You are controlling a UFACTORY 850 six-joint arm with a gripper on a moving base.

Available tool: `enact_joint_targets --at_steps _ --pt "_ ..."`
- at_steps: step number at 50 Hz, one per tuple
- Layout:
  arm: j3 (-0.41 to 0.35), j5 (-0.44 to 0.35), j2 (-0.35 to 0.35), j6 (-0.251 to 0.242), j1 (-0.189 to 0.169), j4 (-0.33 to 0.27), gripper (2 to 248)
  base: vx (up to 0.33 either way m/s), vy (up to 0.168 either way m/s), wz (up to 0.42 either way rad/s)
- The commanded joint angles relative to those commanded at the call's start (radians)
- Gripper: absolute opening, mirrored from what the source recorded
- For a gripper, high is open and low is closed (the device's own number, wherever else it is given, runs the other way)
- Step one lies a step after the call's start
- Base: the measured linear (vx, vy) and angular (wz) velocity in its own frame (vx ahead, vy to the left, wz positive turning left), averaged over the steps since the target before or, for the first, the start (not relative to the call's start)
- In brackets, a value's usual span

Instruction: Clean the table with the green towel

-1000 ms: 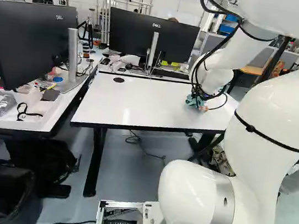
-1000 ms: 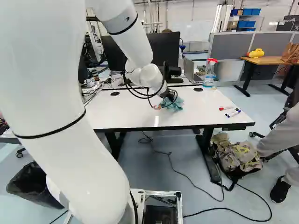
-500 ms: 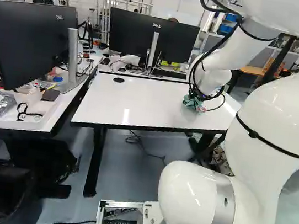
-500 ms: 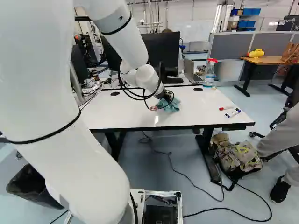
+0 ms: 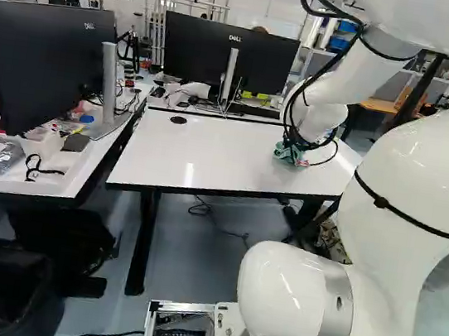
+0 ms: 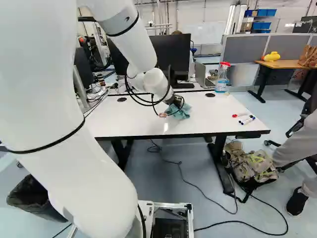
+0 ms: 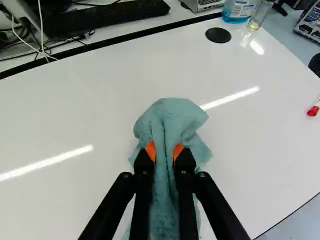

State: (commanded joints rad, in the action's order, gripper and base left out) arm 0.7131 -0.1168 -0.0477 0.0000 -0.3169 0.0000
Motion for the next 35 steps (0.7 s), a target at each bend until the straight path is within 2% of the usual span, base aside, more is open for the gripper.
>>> enact_joint_targets --at_steps 35 --pt "-0.002 0.000 0.088 0.000 0.119 0.000 55 0.000 0.000 0.000"
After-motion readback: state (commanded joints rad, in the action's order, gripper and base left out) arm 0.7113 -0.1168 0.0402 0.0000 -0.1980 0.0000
